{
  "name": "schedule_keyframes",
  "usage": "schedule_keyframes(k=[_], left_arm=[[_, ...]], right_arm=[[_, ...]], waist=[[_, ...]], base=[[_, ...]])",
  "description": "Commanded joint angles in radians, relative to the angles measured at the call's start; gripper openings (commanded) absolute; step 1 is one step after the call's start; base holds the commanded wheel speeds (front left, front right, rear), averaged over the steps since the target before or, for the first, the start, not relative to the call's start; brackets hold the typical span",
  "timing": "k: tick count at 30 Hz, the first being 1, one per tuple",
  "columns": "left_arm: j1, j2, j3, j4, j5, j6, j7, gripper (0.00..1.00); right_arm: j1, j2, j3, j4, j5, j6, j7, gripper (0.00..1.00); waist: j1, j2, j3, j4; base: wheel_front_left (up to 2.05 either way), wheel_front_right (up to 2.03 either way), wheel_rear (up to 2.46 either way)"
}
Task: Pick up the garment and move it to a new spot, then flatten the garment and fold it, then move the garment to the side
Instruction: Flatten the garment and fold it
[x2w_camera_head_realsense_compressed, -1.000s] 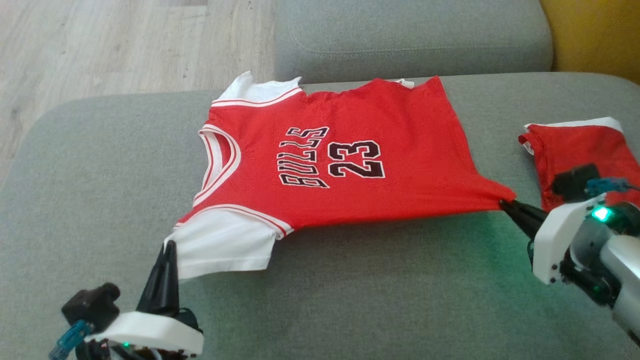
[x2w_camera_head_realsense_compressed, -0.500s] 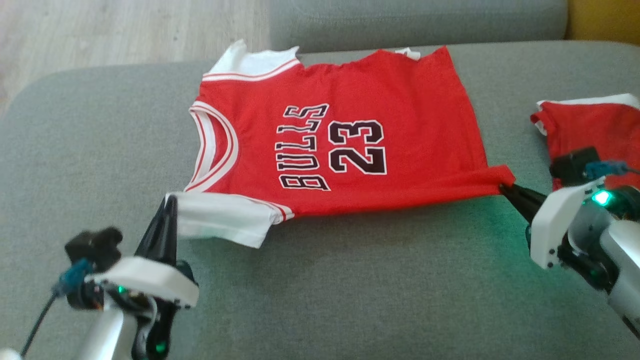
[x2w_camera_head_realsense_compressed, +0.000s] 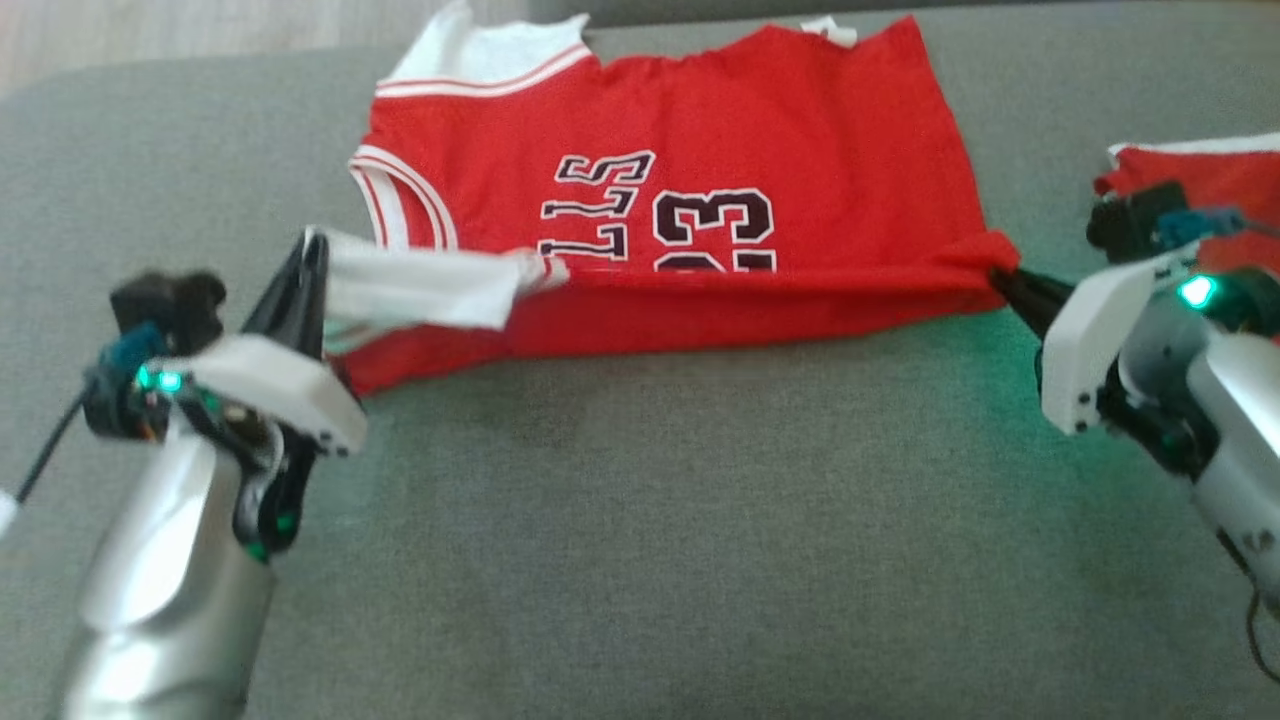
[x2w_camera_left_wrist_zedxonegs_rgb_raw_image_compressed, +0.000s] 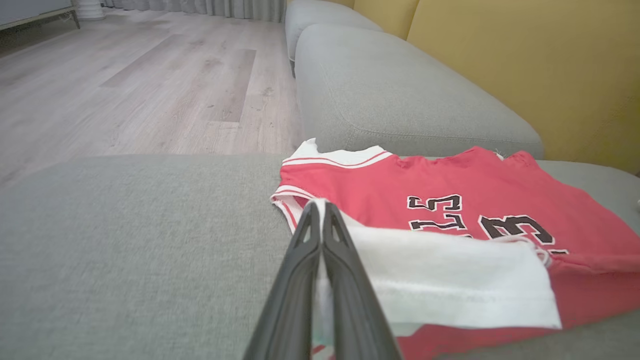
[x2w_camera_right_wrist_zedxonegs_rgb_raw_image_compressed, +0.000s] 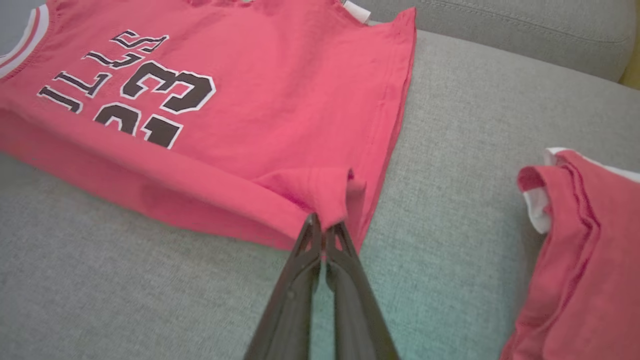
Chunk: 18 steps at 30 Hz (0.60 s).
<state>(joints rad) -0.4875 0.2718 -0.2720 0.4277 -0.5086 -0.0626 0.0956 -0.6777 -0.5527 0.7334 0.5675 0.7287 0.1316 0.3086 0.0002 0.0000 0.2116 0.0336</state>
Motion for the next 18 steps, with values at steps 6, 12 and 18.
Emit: schedule_keyframes(k=[6, 12, 18], left_arm=[[-0.165, 0.045, -0.013, 0.080, 0.033, -0.028, 0.013, 0.00], [-0.317, 0.030, 0.004, 0.175, 0.052, -0.009, -0.094, 1.00], [-0.391, -0.001, 0.063, 0.222, 0.038, 0.021, -0.293, 1.00]], right_arm=[[-0.099, 0.010, 0.003, 0.036, -0.021, -0.001, 0.003, 0.00], [-0.203, 0.064, -0.082, 0.147, -0.079, -0.001, -0.157, 1.00], [-0.241, 0.118, -0.152, 0.238, -0.154, -0.001, -0.367, 1.00]], waist=[[-0.0002, 0.0000, 0.063, -0.021], [-0.0002, 0.0000, 0.104, -0.029], [-0.0002, 0.0000, 0.091, -0.024]], base=[[0.00, 0.00, 0.00], [0.00, 0.00, 0.00], [0.00, 0.00, 0.00]])
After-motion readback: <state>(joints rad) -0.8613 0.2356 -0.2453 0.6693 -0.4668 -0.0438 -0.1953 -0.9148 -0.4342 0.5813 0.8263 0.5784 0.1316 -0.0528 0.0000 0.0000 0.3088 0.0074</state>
